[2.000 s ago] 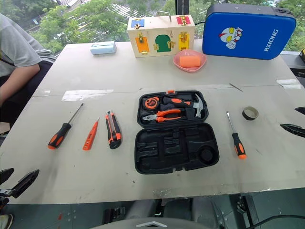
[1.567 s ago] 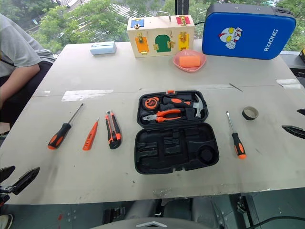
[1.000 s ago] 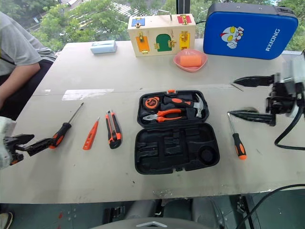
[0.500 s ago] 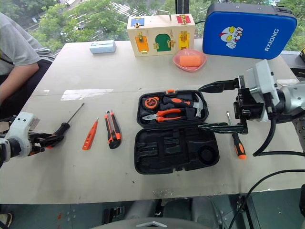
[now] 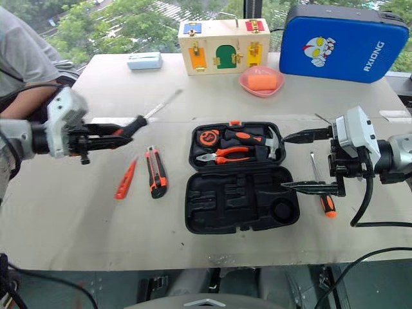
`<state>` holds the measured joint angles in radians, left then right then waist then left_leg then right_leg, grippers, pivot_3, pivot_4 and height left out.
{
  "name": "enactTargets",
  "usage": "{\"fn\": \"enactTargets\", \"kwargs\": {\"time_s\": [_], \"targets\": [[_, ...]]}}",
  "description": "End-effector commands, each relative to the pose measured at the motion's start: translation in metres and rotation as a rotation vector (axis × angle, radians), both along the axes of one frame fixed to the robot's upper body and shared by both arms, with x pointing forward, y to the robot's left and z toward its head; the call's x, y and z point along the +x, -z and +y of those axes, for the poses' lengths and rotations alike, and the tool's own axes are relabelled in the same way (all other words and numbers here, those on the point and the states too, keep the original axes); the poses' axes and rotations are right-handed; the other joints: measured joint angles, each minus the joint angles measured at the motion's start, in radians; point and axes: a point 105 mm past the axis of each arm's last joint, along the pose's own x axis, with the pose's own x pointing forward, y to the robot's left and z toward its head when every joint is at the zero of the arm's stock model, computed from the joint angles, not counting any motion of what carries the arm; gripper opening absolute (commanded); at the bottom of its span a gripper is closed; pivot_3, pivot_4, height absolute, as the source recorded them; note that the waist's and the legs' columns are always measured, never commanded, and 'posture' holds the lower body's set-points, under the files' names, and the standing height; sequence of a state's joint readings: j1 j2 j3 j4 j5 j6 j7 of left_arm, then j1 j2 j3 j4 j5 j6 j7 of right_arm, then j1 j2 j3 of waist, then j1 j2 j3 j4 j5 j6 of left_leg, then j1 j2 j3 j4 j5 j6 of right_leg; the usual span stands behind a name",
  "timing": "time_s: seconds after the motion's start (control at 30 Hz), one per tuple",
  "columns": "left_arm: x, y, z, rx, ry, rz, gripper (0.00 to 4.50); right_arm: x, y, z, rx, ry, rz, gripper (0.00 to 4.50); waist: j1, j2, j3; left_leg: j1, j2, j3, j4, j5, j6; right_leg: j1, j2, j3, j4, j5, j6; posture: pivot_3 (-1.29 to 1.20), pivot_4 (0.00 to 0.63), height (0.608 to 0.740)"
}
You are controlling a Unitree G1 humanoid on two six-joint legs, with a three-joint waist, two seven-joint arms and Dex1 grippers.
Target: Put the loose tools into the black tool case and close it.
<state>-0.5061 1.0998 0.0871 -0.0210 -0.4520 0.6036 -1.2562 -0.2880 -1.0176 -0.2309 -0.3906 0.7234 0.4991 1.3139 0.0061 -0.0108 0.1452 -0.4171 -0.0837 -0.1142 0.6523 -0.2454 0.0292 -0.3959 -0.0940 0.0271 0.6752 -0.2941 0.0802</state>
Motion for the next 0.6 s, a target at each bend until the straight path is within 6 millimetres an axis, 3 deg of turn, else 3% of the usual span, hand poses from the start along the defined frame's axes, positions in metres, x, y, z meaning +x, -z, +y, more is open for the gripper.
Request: {"fn": "enactTargets", "kwargs": {"time_s": [0.03,0.13,0.27,0.6], "targets": [[-0.010,0.017,-0.049,0.065,0.238,0.075,1.08,-0.012,0.002,-0.006,-0.051,0.012,-0.030,4.50,-0.014,0.000,0.000,0.000,0.000,0.000,-0.001,0.000,0.000,0.000,0.001,0.000,0.001,0.000,0.000,0.00,0.150,0.735],[0.001,0.033,-0.082,0.124,0.284,0.090,1.08,-0.019,0.012,-0.010,-0.076,0.032,-0.010,4.50,-0.019,0.000,0.001,0.000,0.001,0.000,0.000,0.000,0.000,0.000,0.003,0.000,0.002,0.000,0.000,0.00,0.150,0.735],[-0.005,0.056,-0.110,0.186,0.397,0.155,1.08,-0.022,0.016,-0.010,-0.066,0.066,0.001,4.50,-0.026,-0.001,0.002,0.001,0.000,0.001,0.003,-0.001,0.003,0.001,0.007,0.001,0.003,0.000,0.000,0.00,0.150,0.735],[-0.003,0.088,-0.128,0.210,0.350,0.276,1.08,-0.025,0.019,-0.007,-0.040,0.106,-0.002,4.50,-0.013,-0.003,0.003,0.001,0.001,0.000,0.006,0.000,0.001,0.002,0.008,0.000,0.004,0.000,0.001,0.00,0.150,0.735]]}}
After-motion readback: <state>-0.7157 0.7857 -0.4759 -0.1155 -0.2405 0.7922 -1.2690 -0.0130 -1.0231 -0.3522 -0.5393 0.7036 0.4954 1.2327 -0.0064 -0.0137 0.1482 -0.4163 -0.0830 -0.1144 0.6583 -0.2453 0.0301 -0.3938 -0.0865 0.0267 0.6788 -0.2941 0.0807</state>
